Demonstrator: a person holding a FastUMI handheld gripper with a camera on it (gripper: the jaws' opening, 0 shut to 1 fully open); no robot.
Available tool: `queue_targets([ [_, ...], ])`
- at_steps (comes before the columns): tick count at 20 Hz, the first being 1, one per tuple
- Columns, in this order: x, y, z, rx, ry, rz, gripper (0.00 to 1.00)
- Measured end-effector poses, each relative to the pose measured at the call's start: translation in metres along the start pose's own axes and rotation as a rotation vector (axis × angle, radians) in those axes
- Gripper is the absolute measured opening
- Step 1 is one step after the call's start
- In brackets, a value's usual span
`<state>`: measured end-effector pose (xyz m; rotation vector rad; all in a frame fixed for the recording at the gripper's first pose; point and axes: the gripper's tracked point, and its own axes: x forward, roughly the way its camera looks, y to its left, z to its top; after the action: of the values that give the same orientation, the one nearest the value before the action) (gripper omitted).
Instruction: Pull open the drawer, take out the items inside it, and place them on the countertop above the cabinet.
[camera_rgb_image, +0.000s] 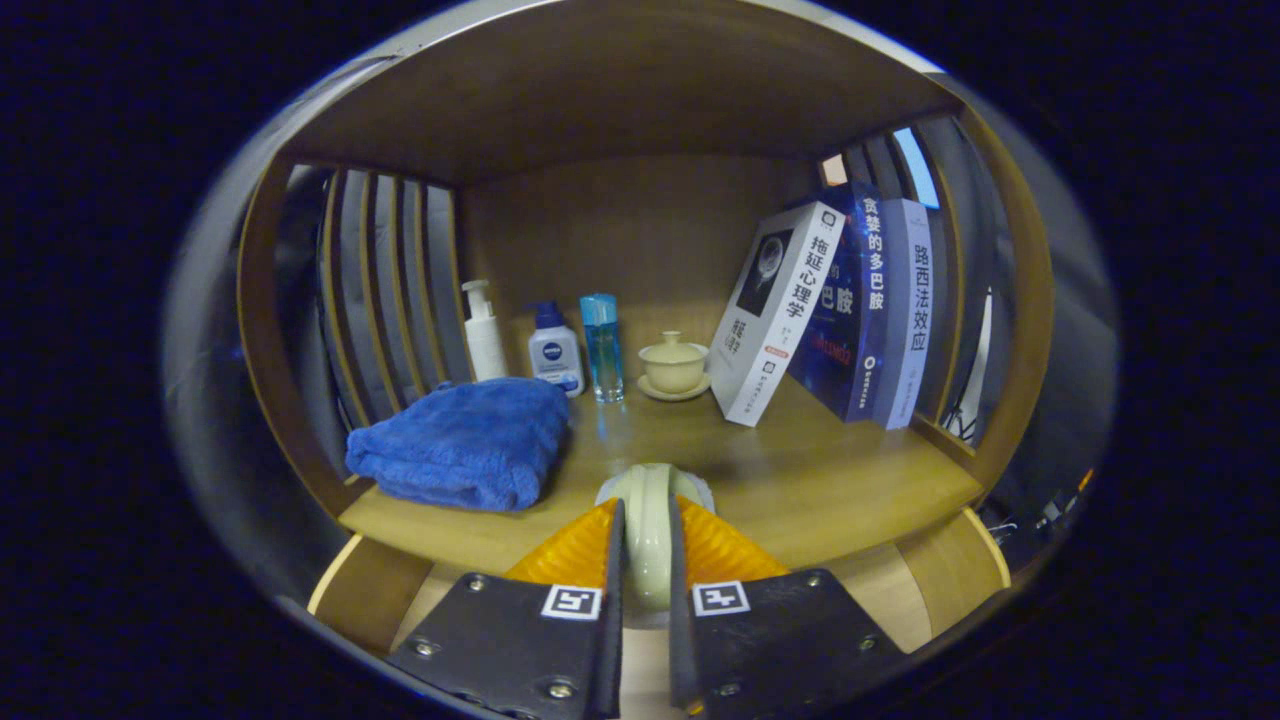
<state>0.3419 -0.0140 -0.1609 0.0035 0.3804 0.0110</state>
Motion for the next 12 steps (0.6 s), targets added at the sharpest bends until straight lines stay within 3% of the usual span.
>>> queue_targets([
  [4,0.034,-0.002,0.006,0.086,0.008,-0.001,0.20],
  [12,0.066,-0.007,0.018,0.087,-0.043,-0.028,0.20],
])
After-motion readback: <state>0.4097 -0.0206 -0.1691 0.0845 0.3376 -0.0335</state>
